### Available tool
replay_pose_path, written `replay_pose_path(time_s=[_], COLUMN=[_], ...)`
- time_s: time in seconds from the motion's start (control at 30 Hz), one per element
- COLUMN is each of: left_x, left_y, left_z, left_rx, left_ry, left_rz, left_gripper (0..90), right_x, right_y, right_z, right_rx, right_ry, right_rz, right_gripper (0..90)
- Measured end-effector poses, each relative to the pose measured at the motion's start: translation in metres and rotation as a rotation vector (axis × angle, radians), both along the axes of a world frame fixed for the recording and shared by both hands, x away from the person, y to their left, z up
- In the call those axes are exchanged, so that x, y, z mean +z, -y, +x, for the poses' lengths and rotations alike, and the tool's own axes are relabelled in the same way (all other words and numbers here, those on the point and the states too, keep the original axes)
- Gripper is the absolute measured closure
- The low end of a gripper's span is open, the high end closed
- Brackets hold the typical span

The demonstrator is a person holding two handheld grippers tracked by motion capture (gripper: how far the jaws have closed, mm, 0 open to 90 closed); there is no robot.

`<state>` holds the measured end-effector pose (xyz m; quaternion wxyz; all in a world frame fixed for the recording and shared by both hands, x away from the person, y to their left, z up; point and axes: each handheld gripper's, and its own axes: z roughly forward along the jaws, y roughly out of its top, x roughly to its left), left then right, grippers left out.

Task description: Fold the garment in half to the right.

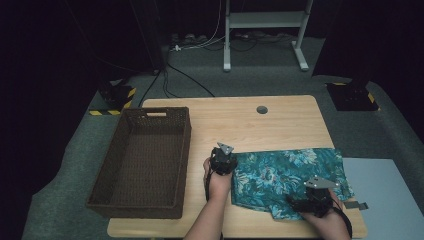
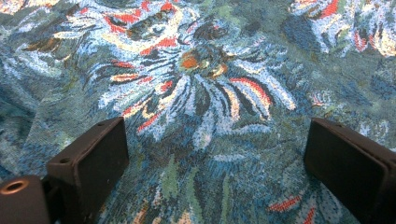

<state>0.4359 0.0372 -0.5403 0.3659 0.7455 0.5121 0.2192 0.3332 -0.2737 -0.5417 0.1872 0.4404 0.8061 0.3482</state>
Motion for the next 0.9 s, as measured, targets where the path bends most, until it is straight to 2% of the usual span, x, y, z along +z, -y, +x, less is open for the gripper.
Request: replay_pose_path(time_s=[0.3,0.33,0.7,0.73,0.77,0.9], left_x=[0.0,0.0,0.0,0.0,0.0,0.0], left_y=[-0.001,-0.001,0.001,0.001,0.001,0.002], left_z=[0.001,0.0,0.0,0.0,0.0,-0.001], left_rx=[0.033,0.03,0.023,0.023,0.024,0.024], left_ry=[-0.008,-0.012,-0.012,-0.011,-0.01,-0.009], left_rz=[-0.029,-0.037,-0.037,-0.037,-0.035,-0.032], left_gripper=[75.4,79.6,83.4,83.4,83.4,83.3], right_x=[0.003,0.004,0.014,0.017,0.017,0.021], right_y=[-0.007,-0.01,-0.029,-0.034,-0.034,-0.045], right_z=[-0.006,-0.008,-0.015,-0.017,-0.017,-0.02], right_rx=[0.017,0.017,0.033,0.027,0.027,0.027], right_ry=[0.037,0.039,0.044,0.046,0.046,0.067], right_rz=[0.002,0.003,0.03,0.052,0.052,0.056], right_gripper=[10.7,10.6,12.6,13.3,13.3,13.8])
